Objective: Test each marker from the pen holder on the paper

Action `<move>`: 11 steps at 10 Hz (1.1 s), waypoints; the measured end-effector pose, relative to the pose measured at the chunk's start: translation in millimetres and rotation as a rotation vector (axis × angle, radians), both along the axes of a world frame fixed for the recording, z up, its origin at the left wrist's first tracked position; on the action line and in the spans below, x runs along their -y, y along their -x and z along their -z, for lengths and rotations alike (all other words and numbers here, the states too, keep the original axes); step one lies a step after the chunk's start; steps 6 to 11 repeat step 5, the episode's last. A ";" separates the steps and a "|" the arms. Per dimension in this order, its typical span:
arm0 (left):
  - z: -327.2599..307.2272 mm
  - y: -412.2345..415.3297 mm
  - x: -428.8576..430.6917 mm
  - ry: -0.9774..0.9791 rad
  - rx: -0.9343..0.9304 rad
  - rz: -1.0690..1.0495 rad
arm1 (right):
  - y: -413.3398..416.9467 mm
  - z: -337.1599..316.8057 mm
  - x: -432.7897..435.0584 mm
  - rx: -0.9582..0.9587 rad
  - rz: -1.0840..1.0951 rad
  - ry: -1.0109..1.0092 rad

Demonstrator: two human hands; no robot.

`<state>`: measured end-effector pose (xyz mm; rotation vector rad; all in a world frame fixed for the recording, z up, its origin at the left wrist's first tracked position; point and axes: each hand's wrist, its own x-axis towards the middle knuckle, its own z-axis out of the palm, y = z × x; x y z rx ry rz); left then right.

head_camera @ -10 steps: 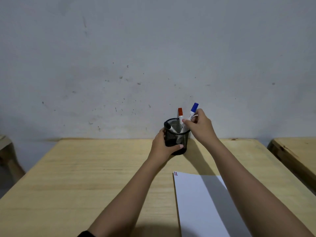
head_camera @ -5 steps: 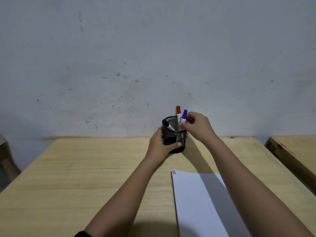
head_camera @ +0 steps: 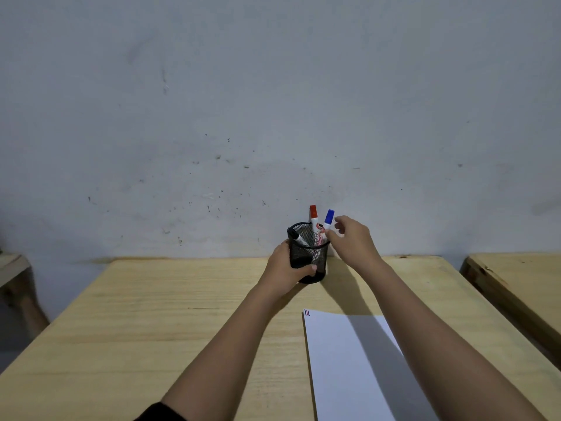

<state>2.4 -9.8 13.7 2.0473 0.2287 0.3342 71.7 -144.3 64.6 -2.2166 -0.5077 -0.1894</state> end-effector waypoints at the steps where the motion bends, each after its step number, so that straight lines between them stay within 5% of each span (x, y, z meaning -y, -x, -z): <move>1: -13.5 11.1 -4.9 -0.107 -0.003 0.019 | 8.3 -1.4 10.7 0.018 -0.029 0.114; 4: -66.5 65.2 -12.9 -0.625 -0.042 -0.019 | 57.3 -16.0 38.1 0.210 -0.034 0.444; 11: -77.7 83.0 -8.2 -0.659 -0.007 -0.047 | 73.1 -21.7 42.2 0.228 -0.017 0.455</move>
